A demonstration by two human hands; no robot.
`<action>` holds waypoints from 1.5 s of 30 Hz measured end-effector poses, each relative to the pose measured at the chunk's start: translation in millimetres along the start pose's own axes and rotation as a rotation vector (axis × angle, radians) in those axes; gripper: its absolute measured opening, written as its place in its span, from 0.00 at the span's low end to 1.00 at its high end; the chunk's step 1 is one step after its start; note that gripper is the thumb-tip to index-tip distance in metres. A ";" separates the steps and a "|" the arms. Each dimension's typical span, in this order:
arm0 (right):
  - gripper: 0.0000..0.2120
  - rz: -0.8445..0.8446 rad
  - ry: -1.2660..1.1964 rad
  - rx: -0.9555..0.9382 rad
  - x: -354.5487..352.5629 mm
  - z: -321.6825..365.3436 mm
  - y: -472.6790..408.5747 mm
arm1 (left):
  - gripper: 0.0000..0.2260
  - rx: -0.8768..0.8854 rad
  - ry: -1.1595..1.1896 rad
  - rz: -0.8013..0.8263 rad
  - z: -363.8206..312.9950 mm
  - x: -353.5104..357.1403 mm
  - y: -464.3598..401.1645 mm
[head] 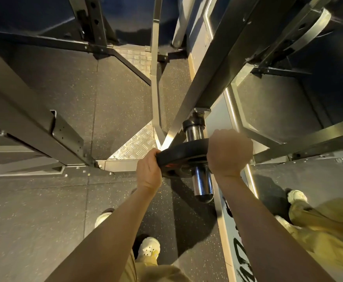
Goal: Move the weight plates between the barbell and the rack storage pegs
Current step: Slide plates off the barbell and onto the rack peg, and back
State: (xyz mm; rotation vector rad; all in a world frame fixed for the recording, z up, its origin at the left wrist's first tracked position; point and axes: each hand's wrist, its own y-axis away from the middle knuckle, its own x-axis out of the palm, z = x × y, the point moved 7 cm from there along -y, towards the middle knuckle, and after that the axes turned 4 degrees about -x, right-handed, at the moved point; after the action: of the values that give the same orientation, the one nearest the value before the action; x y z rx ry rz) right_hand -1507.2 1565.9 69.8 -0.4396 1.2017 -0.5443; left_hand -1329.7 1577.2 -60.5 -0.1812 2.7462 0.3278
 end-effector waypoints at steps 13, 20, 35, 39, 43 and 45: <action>0.11 0.093 -0.657 0.986 19.2 -84.9 19.7 | 0.21 0.444 -0.236 0.024 -102.4 1.7 -16.8; 0.11 0.235 -0.380 0.785 13.2 -86.4 6.2 | 0.20 0.437 -0.211 -0.045 -77.4 0.2 -22.9; 0.19 0.002 -0.130 0.118 14.7 -16.0 -20.9 | 0.13 -0.401 0.404 0.055 -1.0 14.9 -18.4; 0.19 0.077 -0.304 0.432 21.1 -48.3 -20.3 | 0.10 -0.064 -0.084 0.043 -36.5 2.9 -29.1; 0.13 0.116 -0.735 0.972 36.9 -91.7 4.2 | 0.15 0.266 -0.351 0.067 -110.6 10.6 -34.2; 0.10 0.066 -0.836 1.182 43.2 -102.4 18.5 | 0.18 0.356 -0.432 0.029 -132.4 17.3 -34.0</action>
State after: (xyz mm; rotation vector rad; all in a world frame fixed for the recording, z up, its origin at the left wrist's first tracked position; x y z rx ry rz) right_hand -1590.4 1550.8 -4.6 0.3808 -0.0179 -0.7984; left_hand -1385.4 1509.8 46.0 0.0237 2.3290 -0.1091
